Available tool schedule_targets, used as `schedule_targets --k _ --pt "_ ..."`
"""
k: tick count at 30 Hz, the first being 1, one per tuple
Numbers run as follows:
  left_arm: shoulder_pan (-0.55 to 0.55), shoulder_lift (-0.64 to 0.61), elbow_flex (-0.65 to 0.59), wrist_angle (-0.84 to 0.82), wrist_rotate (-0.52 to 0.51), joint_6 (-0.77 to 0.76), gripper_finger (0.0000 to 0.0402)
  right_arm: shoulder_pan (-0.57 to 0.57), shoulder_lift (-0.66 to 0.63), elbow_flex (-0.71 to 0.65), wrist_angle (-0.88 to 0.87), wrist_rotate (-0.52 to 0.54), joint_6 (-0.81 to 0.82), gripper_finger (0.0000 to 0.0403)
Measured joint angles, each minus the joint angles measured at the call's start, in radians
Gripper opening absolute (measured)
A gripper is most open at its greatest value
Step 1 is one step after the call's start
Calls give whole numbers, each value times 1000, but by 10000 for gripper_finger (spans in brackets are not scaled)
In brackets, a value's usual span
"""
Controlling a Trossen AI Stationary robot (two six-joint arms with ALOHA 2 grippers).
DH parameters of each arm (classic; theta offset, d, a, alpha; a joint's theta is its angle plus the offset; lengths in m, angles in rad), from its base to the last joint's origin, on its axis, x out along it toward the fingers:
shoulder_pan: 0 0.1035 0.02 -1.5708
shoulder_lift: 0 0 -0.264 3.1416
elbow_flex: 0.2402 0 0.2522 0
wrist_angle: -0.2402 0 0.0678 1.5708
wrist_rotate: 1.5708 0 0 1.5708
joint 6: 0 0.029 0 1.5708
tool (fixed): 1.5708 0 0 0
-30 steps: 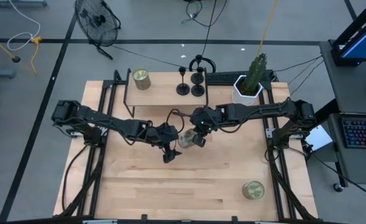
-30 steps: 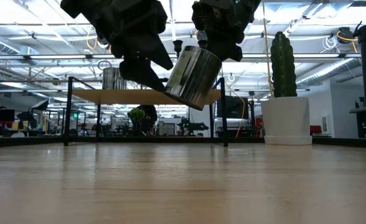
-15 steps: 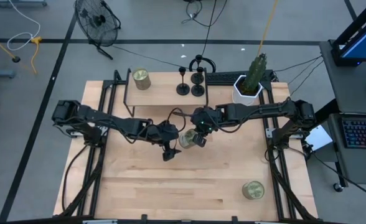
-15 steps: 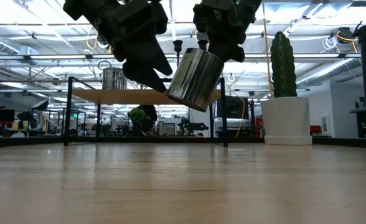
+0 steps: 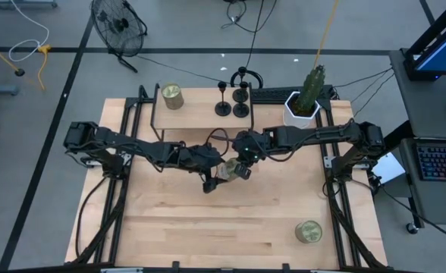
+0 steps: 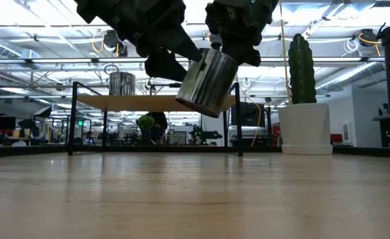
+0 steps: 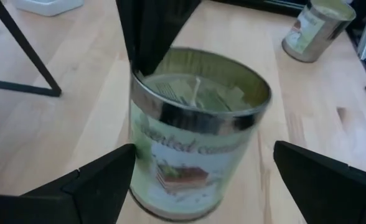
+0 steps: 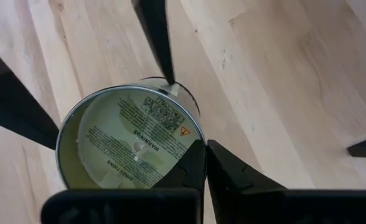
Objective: Pick & Place candle stick holders
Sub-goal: Put the top scented candle on the shelf
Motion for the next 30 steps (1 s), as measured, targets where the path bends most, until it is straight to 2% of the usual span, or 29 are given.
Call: schedule_targets --k 23,30 --pt "6 6 0 36 -27 36 388 4 0 -1 122 -47 25 0" --pt "8 64 0 131 39 10 388 9 2 -2 126 -60 43 0"
